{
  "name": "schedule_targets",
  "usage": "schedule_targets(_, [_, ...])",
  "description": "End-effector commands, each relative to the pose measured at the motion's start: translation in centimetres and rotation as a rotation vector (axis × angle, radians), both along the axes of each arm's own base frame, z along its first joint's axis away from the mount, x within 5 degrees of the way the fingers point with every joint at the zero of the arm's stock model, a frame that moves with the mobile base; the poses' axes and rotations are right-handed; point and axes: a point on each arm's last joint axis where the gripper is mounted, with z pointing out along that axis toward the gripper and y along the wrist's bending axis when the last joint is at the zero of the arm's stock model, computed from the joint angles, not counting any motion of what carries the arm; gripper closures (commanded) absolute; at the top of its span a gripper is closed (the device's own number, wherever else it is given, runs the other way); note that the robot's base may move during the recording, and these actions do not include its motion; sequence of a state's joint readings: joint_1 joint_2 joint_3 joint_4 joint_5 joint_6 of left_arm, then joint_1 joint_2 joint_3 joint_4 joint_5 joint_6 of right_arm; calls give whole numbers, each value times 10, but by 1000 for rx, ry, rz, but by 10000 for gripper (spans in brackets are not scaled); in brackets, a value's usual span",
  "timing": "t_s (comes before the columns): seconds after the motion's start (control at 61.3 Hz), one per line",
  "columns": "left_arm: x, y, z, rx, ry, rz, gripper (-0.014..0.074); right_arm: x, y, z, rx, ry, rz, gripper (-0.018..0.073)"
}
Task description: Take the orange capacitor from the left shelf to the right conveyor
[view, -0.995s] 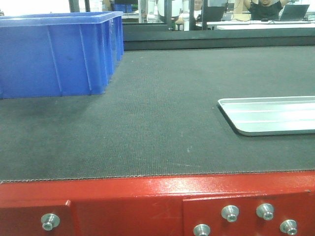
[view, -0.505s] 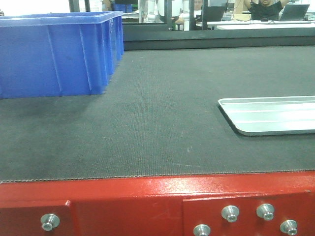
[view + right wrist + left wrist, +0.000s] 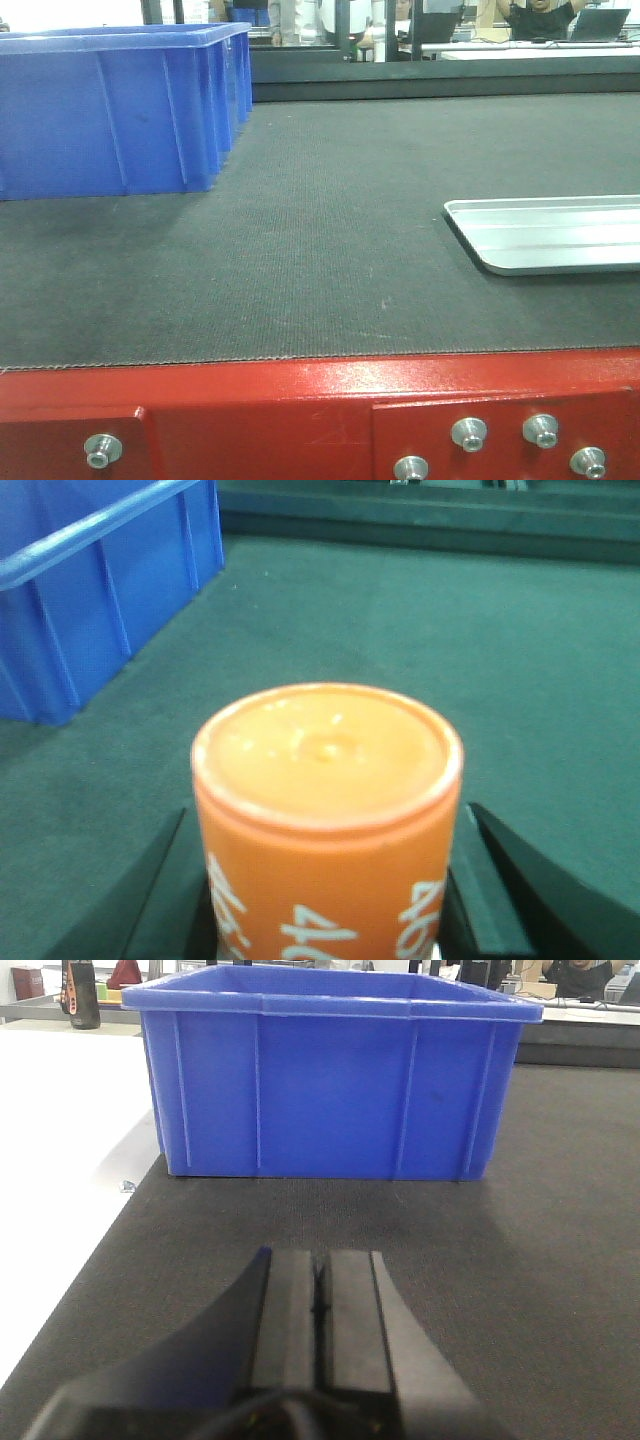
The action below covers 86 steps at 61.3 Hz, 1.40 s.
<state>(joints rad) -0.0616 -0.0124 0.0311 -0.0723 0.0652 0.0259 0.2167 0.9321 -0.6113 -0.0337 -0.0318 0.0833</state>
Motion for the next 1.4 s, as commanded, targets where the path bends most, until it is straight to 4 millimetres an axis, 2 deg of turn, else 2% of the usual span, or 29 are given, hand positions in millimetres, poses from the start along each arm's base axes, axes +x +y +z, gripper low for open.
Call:
schedule_targets(0.0, [-2, 1, 10, -10, -105, 9, 723, 23, 3, 12, 27, -144, -4, 494])
schedule_targets(0.212, [-2, 1, 10, -10, -105, 9, 723, 66, -14, -27, -39, -83, -75, 494])
schedule_targets(0.326, [-2, 1, 10, -10, -105, 9, 723, 81, -24, -42, -86, -97, -81, 494])
schedule_targets(0.457, [-2, 1, 10, -10, -105, 9, 723, 94, -29, -65, -65, -163, -83, 494])
schedule_targets(0.701, [-2, 1, 10, -10, -105, 9, 723, 93, -29, -112, -21, -198, -63, 494])
schedule_targets(0.929, [-2, 1, 10, -10, -105, 9, 723, 92, -28, -140, -6, -165, -55, 494])
schedule_targets(1.092, [-2, 1, 10, -10, -105, 9, 723, 95, -28, -152, 5, -168, -53, 494])
schedule_targets(1.272, [-2, 1, 10, -10, -105, 9, 723, 96, -28, -155, 6, -165, -53, 481])
schedule_targets(1.321, [-2, 1, 10, -10, -105, 9, 723, 96, -28, -155, 7, -165, -53, 451])
schedule_targets(1.386, [-2, 1, 10, -10, -105, 9, 723, 96, -28, -155, 6, -163, -52, 345])
